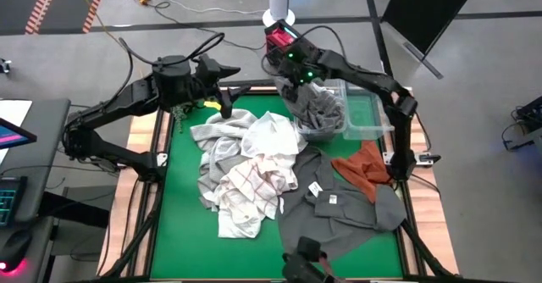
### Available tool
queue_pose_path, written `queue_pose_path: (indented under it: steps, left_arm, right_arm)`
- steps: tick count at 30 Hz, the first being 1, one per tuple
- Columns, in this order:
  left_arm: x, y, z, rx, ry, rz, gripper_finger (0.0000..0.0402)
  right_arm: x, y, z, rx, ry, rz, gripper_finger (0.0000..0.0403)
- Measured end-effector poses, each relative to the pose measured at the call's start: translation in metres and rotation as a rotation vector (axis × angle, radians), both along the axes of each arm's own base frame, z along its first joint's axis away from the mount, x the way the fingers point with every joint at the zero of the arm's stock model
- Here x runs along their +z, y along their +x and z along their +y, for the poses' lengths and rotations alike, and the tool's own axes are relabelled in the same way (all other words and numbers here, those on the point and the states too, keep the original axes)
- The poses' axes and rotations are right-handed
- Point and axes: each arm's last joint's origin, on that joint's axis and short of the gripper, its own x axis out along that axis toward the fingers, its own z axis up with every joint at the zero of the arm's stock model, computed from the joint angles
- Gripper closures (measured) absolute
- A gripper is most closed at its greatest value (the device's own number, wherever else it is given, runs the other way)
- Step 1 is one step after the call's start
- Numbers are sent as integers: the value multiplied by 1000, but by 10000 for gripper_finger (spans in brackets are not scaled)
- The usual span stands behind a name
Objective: Sort towels by color in basket
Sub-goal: Put the dark gray checkered towel into the left transparent bin
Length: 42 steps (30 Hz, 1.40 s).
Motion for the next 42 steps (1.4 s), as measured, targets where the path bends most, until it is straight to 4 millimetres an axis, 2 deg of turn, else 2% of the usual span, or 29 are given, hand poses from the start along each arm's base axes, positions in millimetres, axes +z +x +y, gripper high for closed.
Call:
queue_pose_path:
  steps: [3,8,12,17,20,22,26,30,32,37,42]
  left_arm:
    - [0,0,0,0,0,-1,109]
    - [0,0,0,-1,11,3,109]
    - [1,0,0,-2,14,1,109]
    - [1,0,0,0,8,-8,109]
    - [1,0,0,2,-5,-14,109]
    - [1,0,0,3,-11,-18,109]
    - [1,0,0,5,-26,-23,109]
    - [0,0,0,6,-32,-16,109]
    - [0,0,0,7,-42,-18,109]
    - [-3,0,0,10,-60,-2,109]
    - [-3,0,0,10,-58,-1,109]
  right_arm:
    - [-4,3,-1,6,35,48,187]
    - [0,-2,1,15,61,92,371]
    - [31,-18,12,6,32,53,382]
    - [83,-57,36,-36,-42,30,386]
    - [98,-84,52,-51,-16,106,386]
    - [97,-100,60,-66,40,175,386]
    - [70,-115,65,-91,136,275,386]
    - [22,-110,67,-23,265,226,386]
    - [-2,-107,65,-17,271,213,386]
    - [-47,-98,47,-66,215,136,372]
    - [-89,-93,33,-71,279,241,357]
